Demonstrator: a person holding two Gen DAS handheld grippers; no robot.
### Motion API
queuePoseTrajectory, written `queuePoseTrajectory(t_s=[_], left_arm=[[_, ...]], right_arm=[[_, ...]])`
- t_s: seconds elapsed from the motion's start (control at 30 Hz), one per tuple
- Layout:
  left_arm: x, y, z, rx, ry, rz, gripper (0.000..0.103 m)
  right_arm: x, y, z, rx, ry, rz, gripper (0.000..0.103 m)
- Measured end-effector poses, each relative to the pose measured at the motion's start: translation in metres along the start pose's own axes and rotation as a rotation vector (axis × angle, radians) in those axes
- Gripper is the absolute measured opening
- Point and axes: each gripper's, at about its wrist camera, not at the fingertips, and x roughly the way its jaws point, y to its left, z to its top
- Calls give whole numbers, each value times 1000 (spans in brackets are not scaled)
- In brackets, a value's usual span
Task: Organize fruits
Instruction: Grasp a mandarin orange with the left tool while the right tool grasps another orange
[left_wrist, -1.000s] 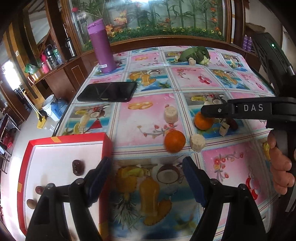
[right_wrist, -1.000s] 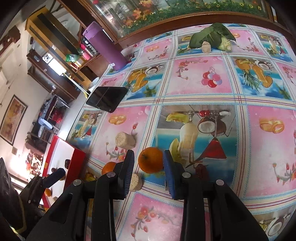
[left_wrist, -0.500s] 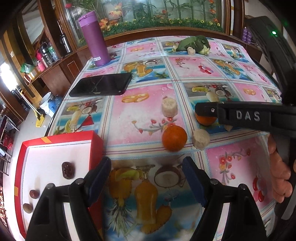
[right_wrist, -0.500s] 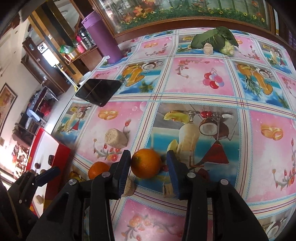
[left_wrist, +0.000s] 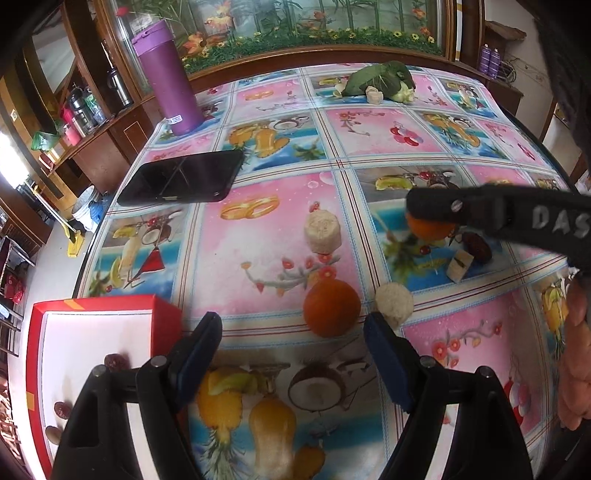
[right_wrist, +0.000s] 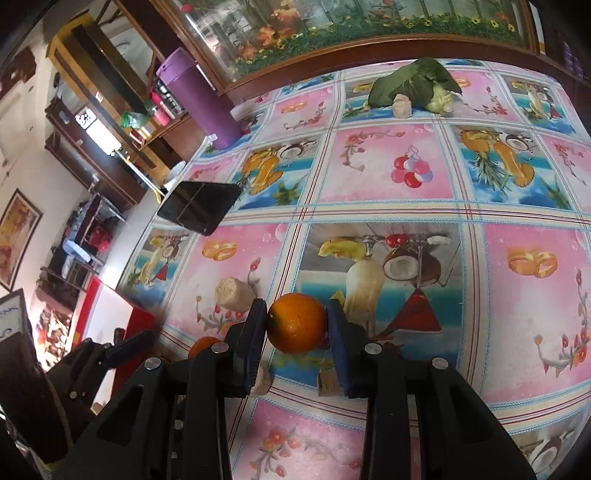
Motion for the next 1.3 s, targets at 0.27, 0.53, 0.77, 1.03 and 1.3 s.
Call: queuePoseTrajectory(t_s=[0.27, 0.53, 0.77, 1.03, 1.3], left_arm=[[9, -2, 6, 3, -5, -27, 73], [13, -7, 3, -14, -1, -127, 35], [-15, -4, -7, -38, -91, -125, 35], [-81, 21, -41, -98, -265, -107, 35], [-112, 92, -78, -213, -320, -23, 35]], right_arm=[[-14, -13, 8, 68, -49, 15, 32], [-19, -14, 9, 75, -70, 19, 32], [-39, -26, 13, 124, -134, 33, 32], [-68, -30, 12, 179, -304, 67, 32], [-58, 4, 3, 103, -308, 158, 32]])
